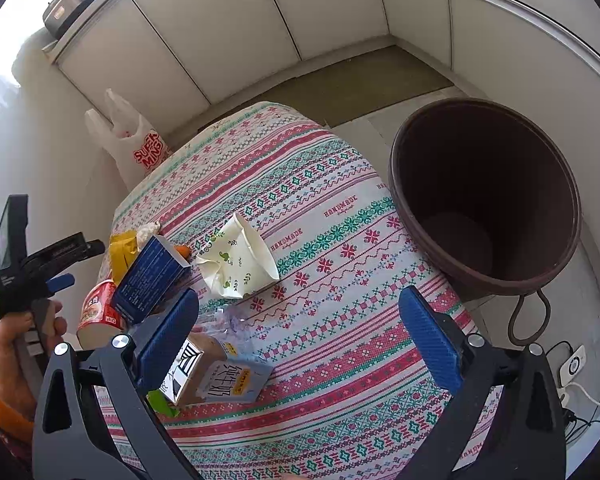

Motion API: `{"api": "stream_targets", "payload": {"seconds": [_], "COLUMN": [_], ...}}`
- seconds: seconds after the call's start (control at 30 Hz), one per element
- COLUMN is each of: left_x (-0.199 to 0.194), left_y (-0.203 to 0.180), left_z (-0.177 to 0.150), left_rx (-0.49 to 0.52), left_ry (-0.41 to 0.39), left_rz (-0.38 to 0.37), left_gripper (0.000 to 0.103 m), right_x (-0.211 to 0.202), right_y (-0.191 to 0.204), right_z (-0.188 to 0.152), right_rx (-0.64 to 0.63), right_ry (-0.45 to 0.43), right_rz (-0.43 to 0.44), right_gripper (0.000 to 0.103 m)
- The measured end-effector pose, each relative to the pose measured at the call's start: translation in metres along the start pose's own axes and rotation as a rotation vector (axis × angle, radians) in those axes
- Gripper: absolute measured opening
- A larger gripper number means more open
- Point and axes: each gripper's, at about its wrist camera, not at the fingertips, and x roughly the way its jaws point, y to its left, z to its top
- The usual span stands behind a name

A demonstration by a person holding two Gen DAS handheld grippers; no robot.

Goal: Collect trash
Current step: 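Reach the left tool toward the yellow snack bag and grasp it, then grasp the white tissue with the right tool while the left tool holds the yellow bag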

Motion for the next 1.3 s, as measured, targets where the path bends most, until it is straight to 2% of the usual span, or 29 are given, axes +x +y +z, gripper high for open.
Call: {"api": "stream_targets", "payload": {"seconds": [0.13, 0.3, 0.43, 0.87, 1.13, 1.3], "left_x": [0.023, 0.042, 0.053, 0.077, 0.055, 0.018], "left_y": [-0.006, -0.016, -0.016, -0.01, -0.013, -0.013], "left_z": [0.011, 0.015, 0.015, 0.006, 0.006, 0.006], "left_rx": [0.015, 0.046, 0.039, 0.017, 0.048, 0.045], "left_ry": [0.051, 0.081, 0.1, 0.143, 0.057, -0.029], "left_rz": [0.022, 0.062, 0.054, 0.046, 0.042, -0.02], "left_gripper": [0.095, 0.086, 0.085, 0.049, 0.036, 0.033], "right_x": [0.0, 0.002, 0.002, 0.007, 0.009, 0.01], "right_y": [-0.004, -0.01, -0.007, -0.004, -0.004, -0.004], "right_z": [0.004, 0.006, 0.006, 0.005, 0.004, 0.004], "right_rx": [0.0, 0.024, 0.008, -0.021, -0.027, -0.028], "right_ry": [-0.004, 0.014, 0.016, 0.035, 0.04, 0.038], "right_rz": [-0.006, -0.003, -0.001, -0.01, -0.013, -0.018], "right_gripper": [0.096, 0.096, 0.096, 0.096, 0.096, 0.096]}}
